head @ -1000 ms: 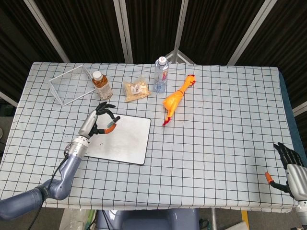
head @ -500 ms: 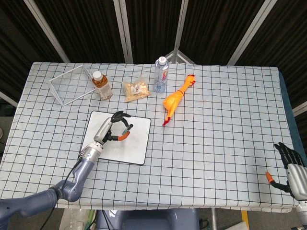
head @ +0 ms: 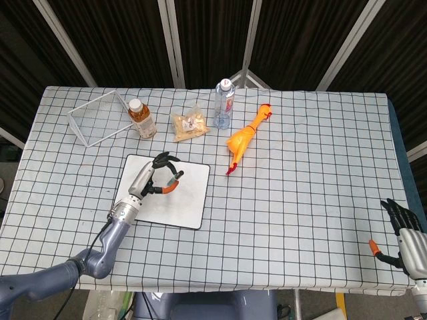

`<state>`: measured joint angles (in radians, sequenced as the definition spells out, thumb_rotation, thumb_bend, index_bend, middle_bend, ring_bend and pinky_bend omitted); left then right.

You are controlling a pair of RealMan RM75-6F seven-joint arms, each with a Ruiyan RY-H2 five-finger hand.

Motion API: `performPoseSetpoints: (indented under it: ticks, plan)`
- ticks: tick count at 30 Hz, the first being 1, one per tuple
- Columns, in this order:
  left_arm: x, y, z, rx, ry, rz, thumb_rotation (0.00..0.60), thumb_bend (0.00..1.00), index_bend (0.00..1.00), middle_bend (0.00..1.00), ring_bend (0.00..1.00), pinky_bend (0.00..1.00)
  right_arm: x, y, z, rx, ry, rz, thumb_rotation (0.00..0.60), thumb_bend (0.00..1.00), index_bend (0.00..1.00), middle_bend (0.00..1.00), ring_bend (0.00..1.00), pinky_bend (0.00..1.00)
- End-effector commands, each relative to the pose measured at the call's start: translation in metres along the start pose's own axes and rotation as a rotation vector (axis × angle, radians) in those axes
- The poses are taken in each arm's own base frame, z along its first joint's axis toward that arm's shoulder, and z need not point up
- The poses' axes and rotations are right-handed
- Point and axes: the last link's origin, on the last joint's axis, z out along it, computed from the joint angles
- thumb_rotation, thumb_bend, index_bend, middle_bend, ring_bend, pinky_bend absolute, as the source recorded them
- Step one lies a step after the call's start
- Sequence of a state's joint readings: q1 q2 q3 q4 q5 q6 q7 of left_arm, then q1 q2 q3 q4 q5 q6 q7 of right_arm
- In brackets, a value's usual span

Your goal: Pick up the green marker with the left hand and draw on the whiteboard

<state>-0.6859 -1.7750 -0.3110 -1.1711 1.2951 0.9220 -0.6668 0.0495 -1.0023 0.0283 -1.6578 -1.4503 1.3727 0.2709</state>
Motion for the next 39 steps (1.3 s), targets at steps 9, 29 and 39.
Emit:
performPoseSetpoints:
  ticks: [9,29,39]
  plan:
    - [-0.0015,-0.0003,0.0033,0.012,-0.01,0.014,0.6,0.54,0.73,0.24,0.07,0.09,-0.0004,0.0003,0.0006,-0.004,-0.004,0.002,0.6,0.35,0.0,0.0,0.0,0.0]
    - [0.0051,-0.0012,0.0047,0.014,0.007,0.018,0.6,0.54,0.73,0.24,0.07,0.09,-0.0006,0.0002,0.0004,-0.002,-0.003,-0.001,0.6,0.35,0.0,0.0,0.0,0.0]
    - [0.0022,-0.0034,0.004,0.025,0.001,0.017,0.6,0.54,0.74,0.24,0.07,0.09,-0.0006,0.0005,0.0003,-0.002,-0.003,-0.001,0.6,0.35,0.0,0.0,0.0,0.0]
